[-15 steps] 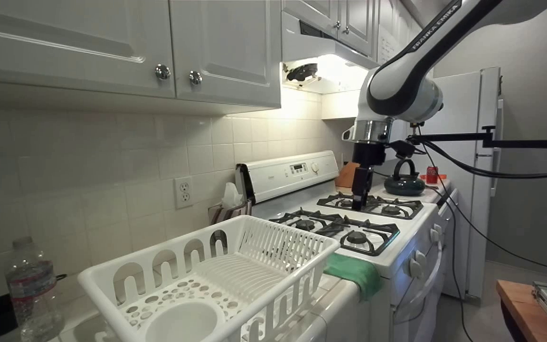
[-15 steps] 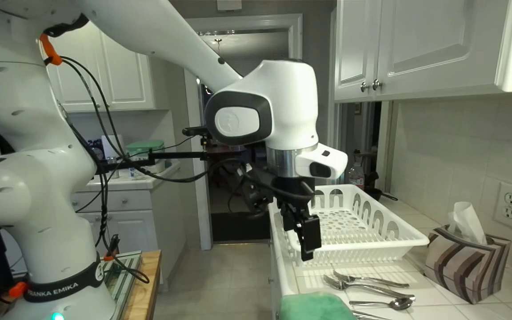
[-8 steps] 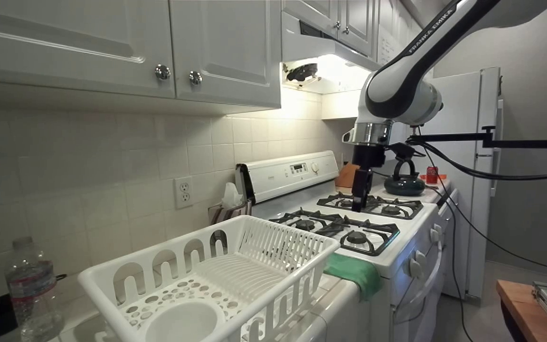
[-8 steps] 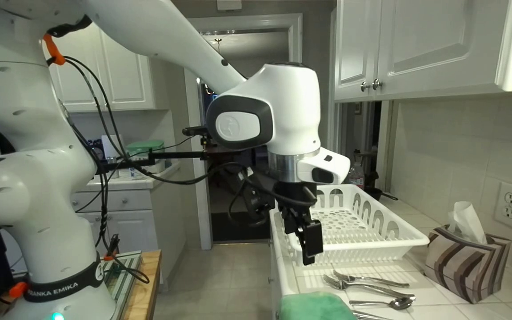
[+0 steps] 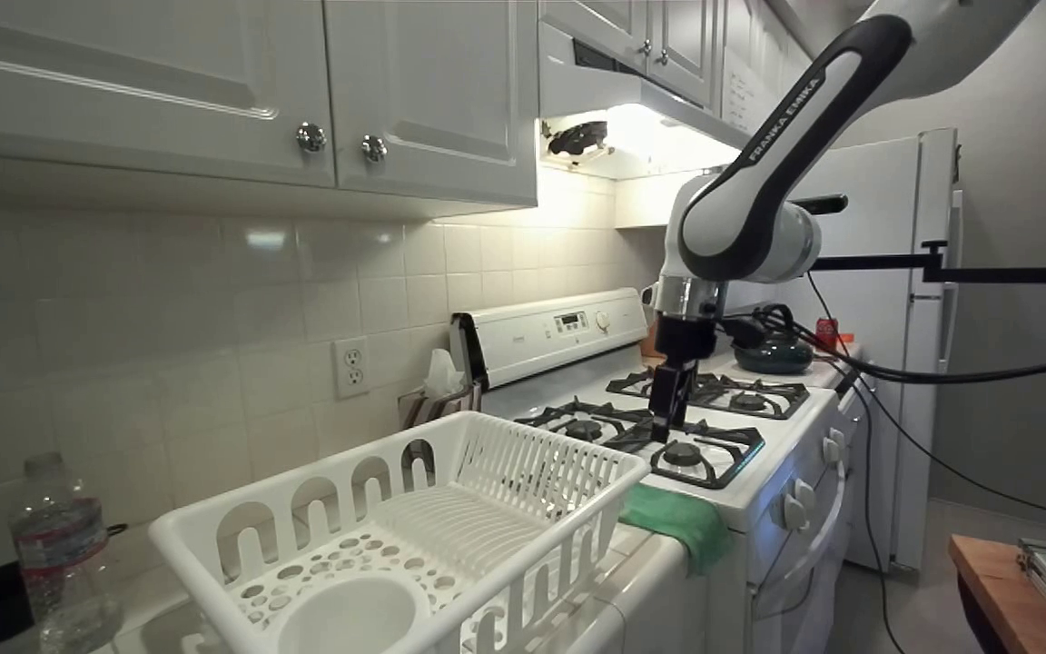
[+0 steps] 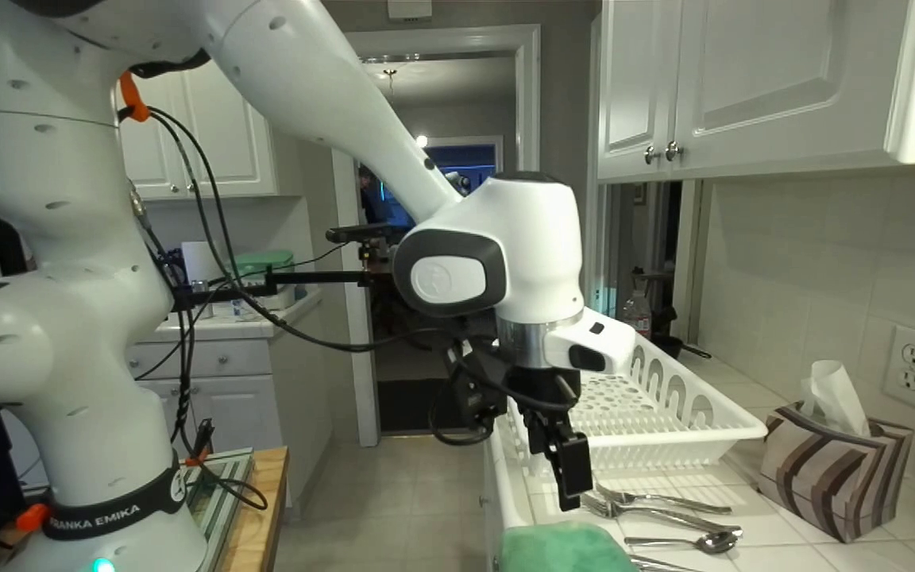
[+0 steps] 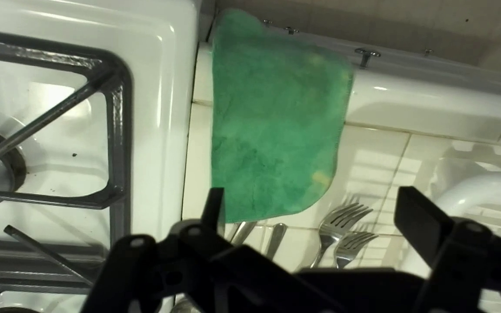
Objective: Hang the green towel on the edge of the dish rack
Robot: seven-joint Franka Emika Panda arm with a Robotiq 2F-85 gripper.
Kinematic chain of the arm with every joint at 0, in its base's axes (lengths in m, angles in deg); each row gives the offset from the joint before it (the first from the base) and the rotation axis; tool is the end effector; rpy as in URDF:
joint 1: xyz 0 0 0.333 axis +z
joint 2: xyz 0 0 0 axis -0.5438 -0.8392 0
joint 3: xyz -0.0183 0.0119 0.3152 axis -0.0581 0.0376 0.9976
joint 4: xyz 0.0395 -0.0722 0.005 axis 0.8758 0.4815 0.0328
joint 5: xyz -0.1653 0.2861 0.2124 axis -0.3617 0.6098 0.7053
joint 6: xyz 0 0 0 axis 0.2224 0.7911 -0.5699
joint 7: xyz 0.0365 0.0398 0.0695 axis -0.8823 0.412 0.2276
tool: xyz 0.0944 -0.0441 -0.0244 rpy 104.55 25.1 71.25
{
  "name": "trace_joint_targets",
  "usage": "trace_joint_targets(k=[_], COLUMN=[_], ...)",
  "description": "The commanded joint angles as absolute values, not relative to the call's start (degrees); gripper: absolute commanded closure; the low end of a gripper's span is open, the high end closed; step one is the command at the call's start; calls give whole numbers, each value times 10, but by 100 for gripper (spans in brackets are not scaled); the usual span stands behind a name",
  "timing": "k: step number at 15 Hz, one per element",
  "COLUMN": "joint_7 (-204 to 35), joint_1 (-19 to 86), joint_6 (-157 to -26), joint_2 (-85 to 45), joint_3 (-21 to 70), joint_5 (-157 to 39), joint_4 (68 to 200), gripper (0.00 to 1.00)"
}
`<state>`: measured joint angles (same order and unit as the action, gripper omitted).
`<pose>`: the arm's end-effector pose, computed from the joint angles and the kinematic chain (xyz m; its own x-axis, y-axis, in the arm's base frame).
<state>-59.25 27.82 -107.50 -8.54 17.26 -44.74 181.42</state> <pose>0.4758 -0.1435 0.2809 0.9874 -0.0898 0.1306 -0.0828 -0.9949 -0.0579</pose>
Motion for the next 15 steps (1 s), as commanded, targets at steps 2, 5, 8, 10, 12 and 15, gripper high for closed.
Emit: trace_joint_targets(k=[2, 5, 8, 10, 12, 15], joint_7=[-620, -612, -610, -605, -604, -599], joint_1=[261, 245, 227, 215, 206, 194], joint_6=[-1127, -1146, -1157, -1160, -1168, -1184], joint_2=[-167, -186, -212, -226, -239, -261], joint_3=[202, 213, 224, 236, 247, 264], joint_5=[-460, -459, -453, -448, -448, -449], joint_4=[1773, 1760, 1740, 1731, 1723, 1711], gripper=[0, 0, 0, 0, 0, 0])
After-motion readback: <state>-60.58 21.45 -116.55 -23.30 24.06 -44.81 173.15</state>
